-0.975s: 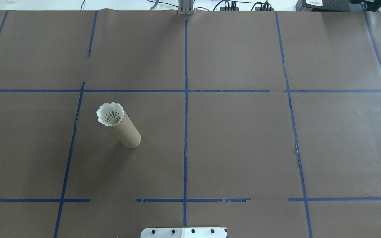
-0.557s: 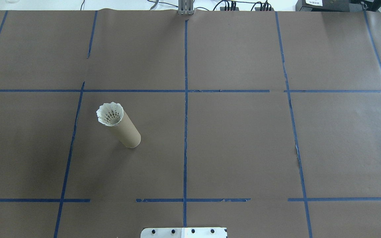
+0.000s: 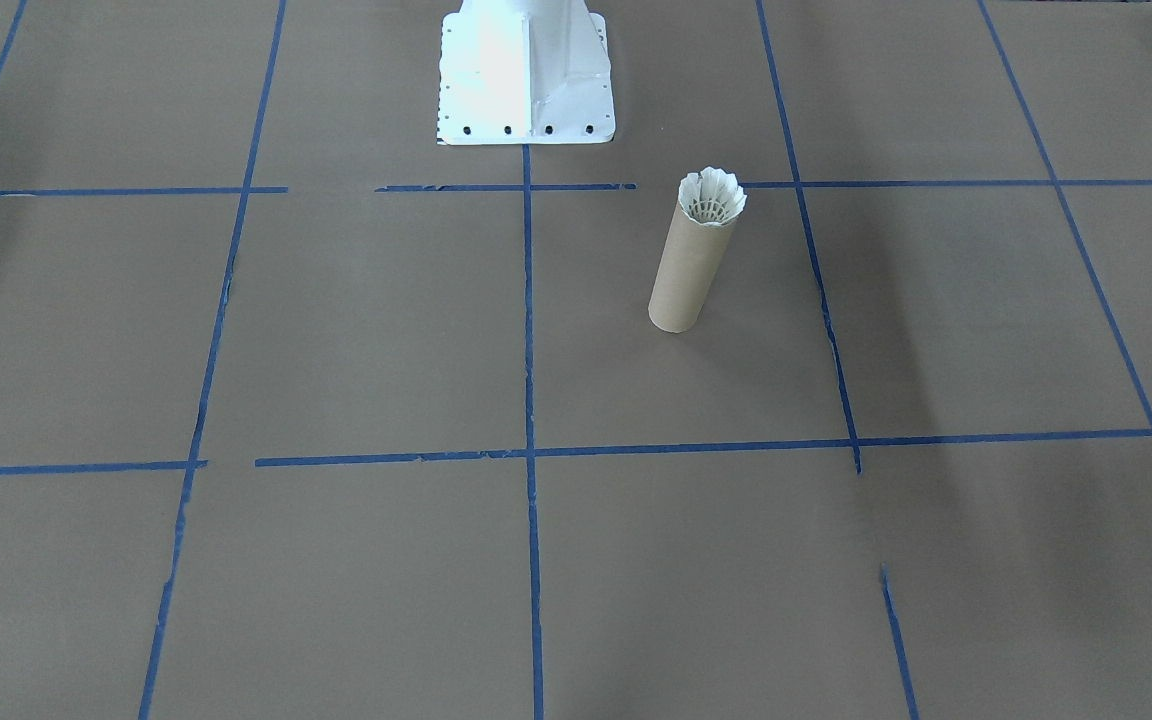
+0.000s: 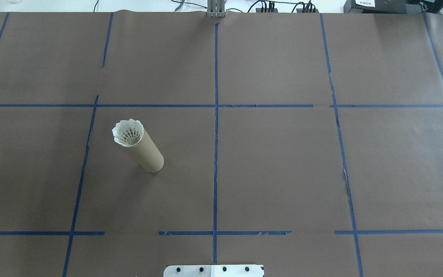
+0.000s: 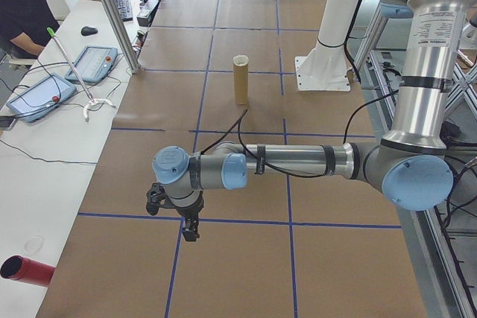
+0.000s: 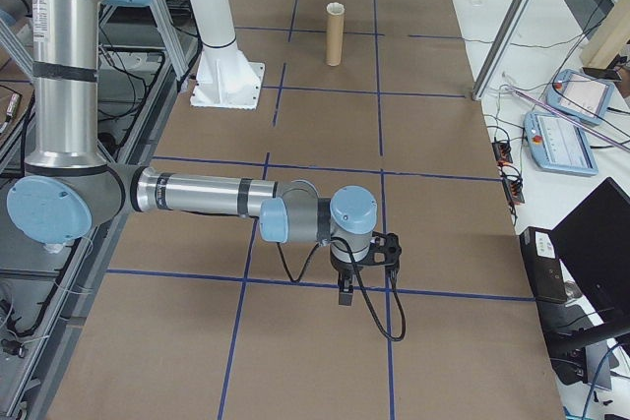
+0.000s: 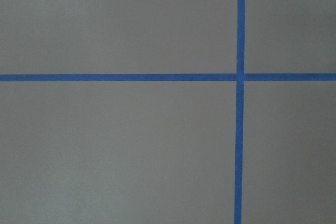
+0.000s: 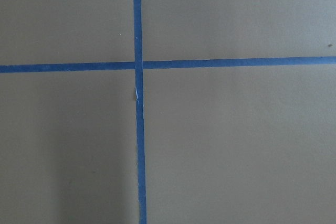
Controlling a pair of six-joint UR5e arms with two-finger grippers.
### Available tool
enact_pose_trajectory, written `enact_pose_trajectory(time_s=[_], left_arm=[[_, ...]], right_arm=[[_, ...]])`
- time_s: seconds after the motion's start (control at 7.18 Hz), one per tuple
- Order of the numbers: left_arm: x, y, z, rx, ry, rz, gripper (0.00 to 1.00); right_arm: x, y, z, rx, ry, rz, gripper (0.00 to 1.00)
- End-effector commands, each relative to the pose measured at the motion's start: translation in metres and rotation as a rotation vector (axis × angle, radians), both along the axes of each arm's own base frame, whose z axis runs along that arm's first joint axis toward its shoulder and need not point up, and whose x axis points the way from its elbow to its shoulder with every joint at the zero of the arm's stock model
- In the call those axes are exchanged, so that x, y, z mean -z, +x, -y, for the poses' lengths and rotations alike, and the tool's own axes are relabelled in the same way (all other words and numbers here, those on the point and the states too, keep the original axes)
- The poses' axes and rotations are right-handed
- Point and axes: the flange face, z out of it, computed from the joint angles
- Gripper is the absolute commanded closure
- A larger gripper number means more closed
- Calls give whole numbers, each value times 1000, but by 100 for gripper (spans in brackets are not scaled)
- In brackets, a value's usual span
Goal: Collect badminton balls into bucket
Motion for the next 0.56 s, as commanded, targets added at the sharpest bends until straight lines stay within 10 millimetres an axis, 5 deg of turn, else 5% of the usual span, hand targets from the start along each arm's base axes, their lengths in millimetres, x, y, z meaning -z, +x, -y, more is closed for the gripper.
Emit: enact_pose_trajectory(time_s=[0.0, 0.14, 0.42], left_arm=[[23, 3, -7, 34, 11, -41, 0], [41, 3, -15, 58, 20, -56, 0], [41, 5, -18, 56, 20, -59, 0]], right_arm=[[0, 0, 0, 0, 0, 0, 0], [0, 0, 0, 0, 0, 0, 0], [0, 0, 0, 0, 0, 0, 0]])
